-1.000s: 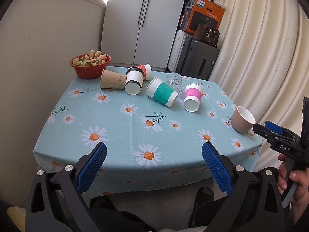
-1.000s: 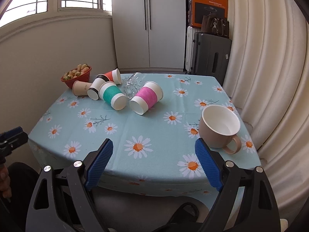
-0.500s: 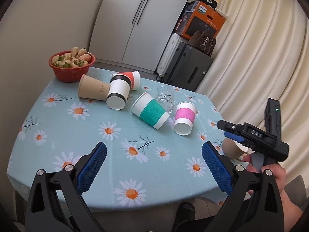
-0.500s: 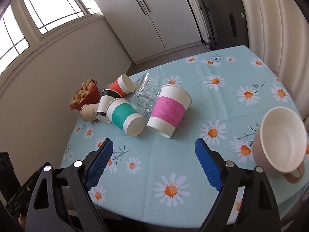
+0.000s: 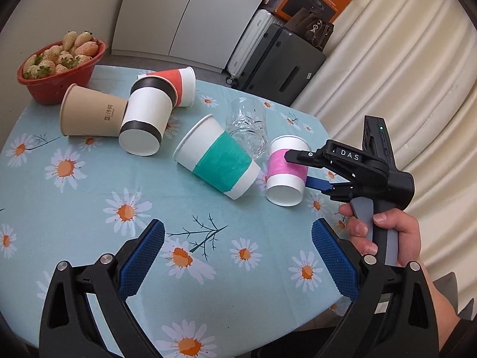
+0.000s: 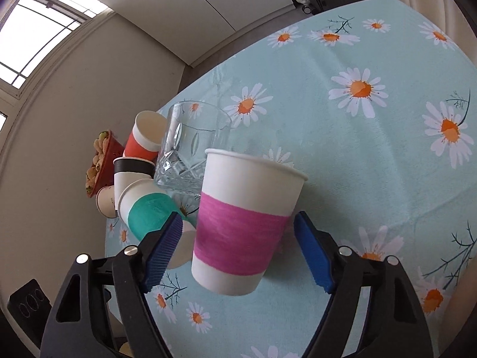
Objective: Flip cup upright
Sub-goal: 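Reach the right gripper to the pink-banded cup and close on its side, then lift the pink-banded cup with the right gripper toward the left gripper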
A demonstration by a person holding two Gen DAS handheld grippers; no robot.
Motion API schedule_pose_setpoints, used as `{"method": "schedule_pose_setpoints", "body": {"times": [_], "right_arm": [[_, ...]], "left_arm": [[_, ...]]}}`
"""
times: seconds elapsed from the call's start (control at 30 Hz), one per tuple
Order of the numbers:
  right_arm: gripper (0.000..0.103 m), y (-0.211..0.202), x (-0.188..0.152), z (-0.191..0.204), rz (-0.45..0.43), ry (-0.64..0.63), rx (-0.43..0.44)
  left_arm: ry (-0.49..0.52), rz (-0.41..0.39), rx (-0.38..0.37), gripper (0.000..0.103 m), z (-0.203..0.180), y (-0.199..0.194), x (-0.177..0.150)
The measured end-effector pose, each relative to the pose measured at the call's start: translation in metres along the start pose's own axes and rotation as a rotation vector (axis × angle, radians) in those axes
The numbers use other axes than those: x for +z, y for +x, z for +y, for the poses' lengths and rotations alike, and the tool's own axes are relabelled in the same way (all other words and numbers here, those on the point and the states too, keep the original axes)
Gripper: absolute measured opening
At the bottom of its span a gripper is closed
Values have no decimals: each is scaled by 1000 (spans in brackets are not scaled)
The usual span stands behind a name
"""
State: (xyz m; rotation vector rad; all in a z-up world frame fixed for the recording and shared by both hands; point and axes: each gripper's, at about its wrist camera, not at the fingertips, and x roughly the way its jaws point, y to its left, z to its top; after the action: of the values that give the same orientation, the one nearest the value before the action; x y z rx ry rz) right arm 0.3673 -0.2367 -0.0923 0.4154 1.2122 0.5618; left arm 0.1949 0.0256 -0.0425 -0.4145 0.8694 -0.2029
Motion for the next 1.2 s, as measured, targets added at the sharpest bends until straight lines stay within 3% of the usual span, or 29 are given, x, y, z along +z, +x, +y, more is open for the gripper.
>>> {"method": "schedule_pose_setpoints", "body": {"times": [0.1, 0.4, 0.8, 1.2], "right_arm": [[67, 11, 3, -6, 33, 30, 13], [65, -3, -5, -6, 55, 52, 60], [65, -24, -73, 43, 176, -79, 154], [65, -13, -117, 47, 275, -150, 90]], "left_arm": [[-4, 23, 0, 96, 1, 9, 3], [4, 40, 2, 96, -2, 10, -3], [-25, 24, -7, 97, -5, -18, -22], [-102, 34, -57, 96, 0, -41, -50]]}}
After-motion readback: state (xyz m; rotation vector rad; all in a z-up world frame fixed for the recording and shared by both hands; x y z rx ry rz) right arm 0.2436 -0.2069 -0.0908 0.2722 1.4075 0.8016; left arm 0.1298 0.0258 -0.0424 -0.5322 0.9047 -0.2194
